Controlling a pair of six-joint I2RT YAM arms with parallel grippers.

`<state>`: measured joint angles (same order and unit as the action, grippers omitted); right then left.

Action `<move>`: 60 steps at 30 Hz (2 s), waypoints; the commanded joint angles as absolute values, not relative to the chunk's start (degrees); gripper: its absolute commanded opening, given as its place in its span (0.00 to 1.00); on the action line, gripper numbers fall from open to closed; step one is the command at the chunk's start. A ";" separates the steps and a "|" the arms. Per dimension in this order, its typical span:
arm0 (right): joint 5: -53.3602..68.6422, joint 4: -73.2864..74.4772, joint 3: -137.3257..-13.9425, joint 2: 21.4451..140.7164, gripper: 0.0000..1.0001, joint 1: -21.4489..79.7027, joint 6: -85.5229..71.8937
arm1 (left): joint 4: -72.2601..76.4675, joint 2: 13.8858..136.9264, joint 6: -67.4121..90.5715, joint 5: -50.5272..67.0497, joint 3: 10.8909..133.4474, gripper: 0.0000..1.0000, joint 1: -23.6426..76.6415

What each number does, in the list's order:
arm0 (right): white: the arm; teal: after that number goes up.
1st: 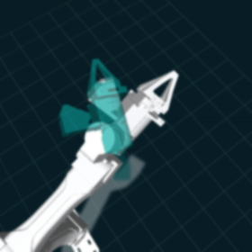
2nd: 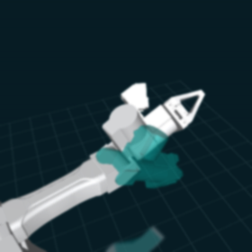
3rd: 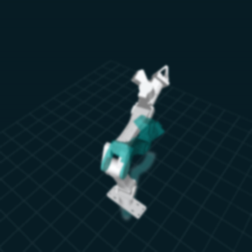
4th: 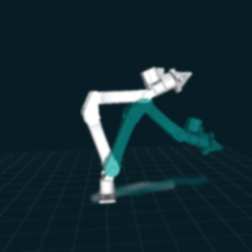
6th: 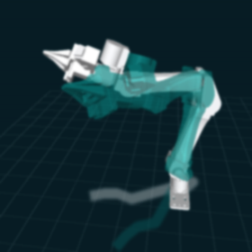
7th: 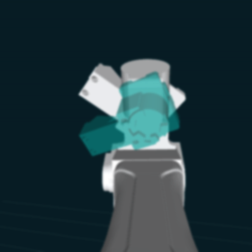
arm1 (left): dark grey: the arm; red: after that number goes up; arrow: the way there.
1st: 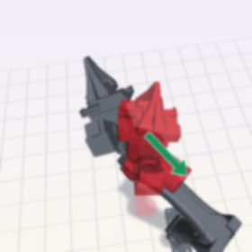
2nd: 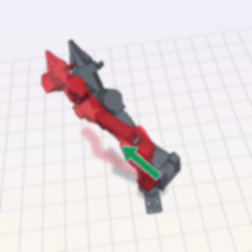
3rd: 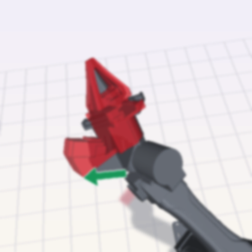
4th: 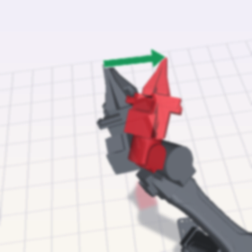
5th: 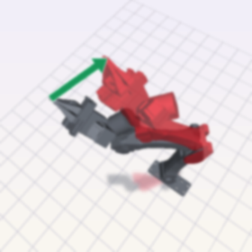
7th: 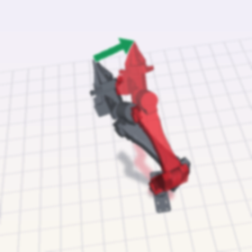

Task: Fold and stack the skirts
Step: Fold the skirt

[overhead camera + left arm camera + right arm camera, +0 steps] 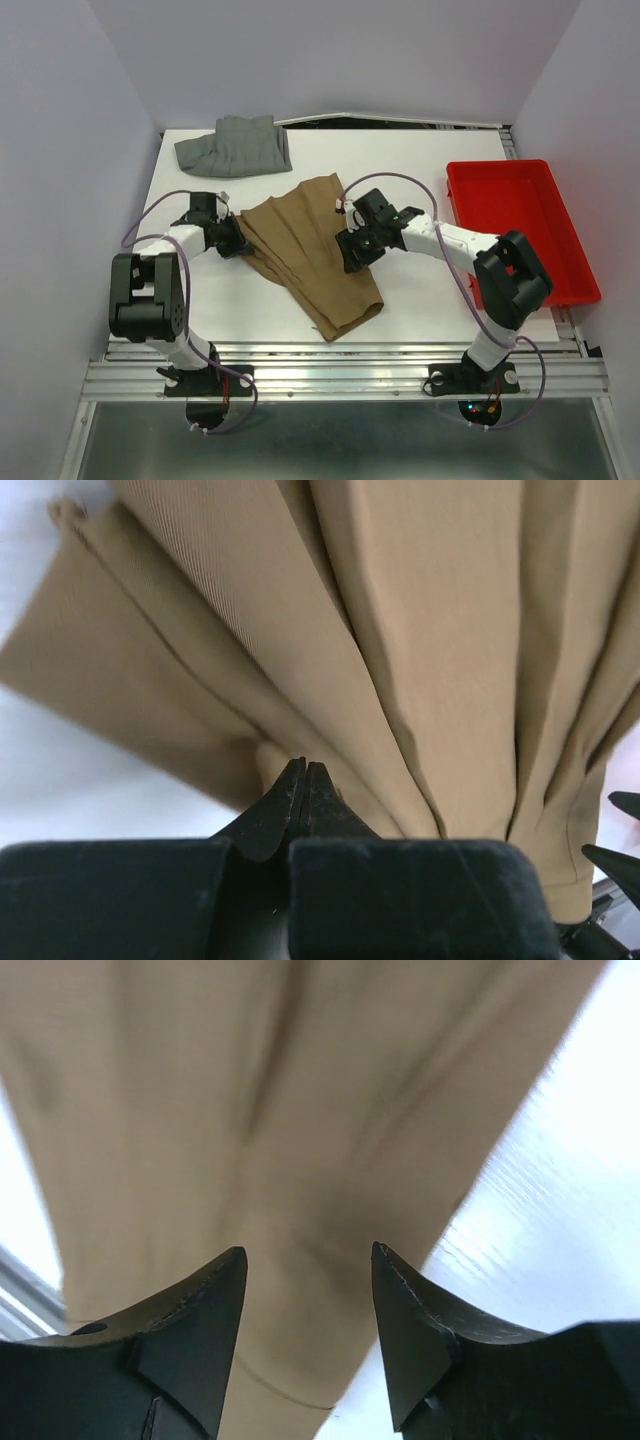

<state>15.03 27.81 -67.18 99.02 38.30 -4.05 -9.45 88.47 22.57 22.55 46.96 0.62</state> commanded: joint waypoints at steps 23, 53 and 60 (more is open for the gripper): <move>19.06 30.50 -68.29 103.45 0.53 24.17 -8.52 | 5.10 100.33 25.40 30.67 66.46 0.09 5.55; 13.10 29.88 -82.97 111.27 0.48 43.33 -13.45 | 25.58 94.21 38.94 42.10 38.58 0.00 16.35; 10.37 31.29 -85.43 113.99 0.48 44.47 -12.92 | 21.54 97.03 37.36 38.67 39.90 0.00 16.79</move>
